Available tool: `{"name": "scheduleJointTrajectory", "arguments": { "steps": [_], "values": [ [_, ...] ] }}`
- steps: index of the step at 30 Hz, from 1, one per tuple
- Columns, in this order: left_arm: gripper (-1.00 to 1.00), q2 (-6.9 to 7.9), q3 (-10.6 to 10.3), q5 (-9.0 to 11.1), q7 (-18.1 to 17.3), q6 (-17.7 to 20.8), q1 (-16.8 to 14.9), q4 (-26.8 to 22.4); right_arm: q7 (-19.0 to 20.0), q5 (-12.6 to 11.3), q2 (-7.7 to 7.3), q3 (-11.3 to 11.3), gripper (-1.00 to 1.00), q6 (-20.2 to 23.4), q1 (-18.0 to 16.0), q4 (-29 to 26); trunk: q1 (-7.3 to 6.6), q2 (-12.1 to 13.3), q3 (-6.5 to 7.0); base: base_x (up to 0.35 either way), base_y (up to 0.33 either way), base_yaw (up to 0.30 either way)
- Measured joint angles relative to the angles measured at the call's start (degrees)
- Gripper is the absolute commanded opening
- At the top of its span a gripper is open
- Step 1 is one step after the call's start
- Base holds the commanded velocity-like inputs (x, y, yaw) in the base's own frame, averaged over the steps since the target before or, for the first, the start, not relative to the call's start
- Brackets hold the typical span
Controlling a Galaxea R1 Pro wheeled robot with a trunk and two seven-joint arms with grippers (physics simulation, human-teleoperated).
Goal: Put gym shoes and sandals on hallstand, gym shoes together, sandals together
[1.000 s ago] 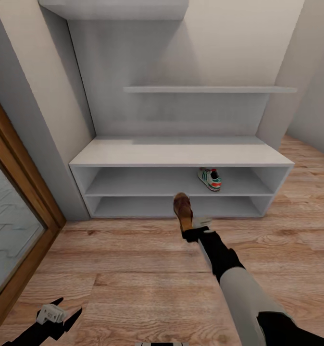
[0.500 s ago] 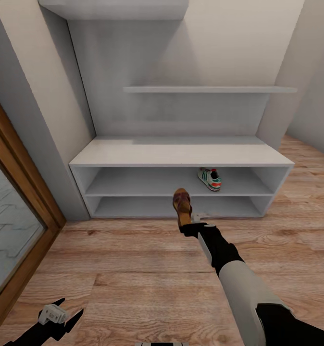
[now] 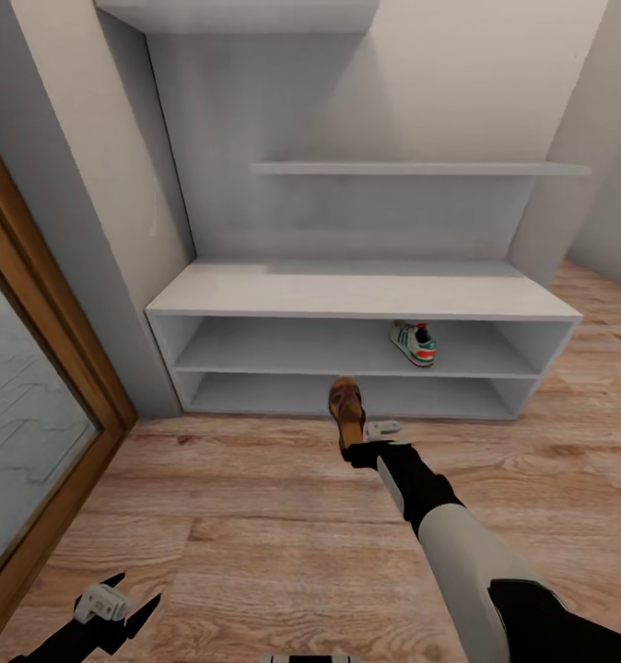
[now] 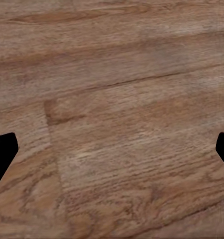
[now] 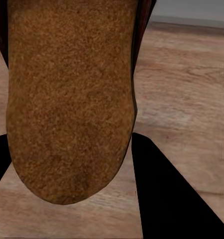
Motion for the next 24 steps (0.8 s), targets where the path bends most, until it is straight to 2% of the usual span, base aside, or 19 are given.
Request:
{"name": "scheduleJointTrajectory", "arguments": {
  "steps": [5,14,24],
  "values": [
    [1.00,-0.02,0.0,0.1,0.0,0.0,0.0,0.1,0.0,0.0,0.00,0.0,-1.00,0.0,0.0,0.6,0.00,0.0,-0.30,0.000,0.119,0.181],
    [1.00,-0.18,0.0,0.1,0.0,0.0,0.0,0.1,0.0,0.0,0.00,-0.1,-1.00,0.0,0.0,0.7,0.00,0.0,-0.86,0.000,0.246,0.181],
    [1.00,-0.36,-0.2,0.0,-0.1,-0.1,0.0,0.2,-0.1,0.1,0.00,-0.1,-1.00,-0.1,0.0,0.6,0.00,0.0,-1.07,0.000,0.035,0.044]
  ]
}}
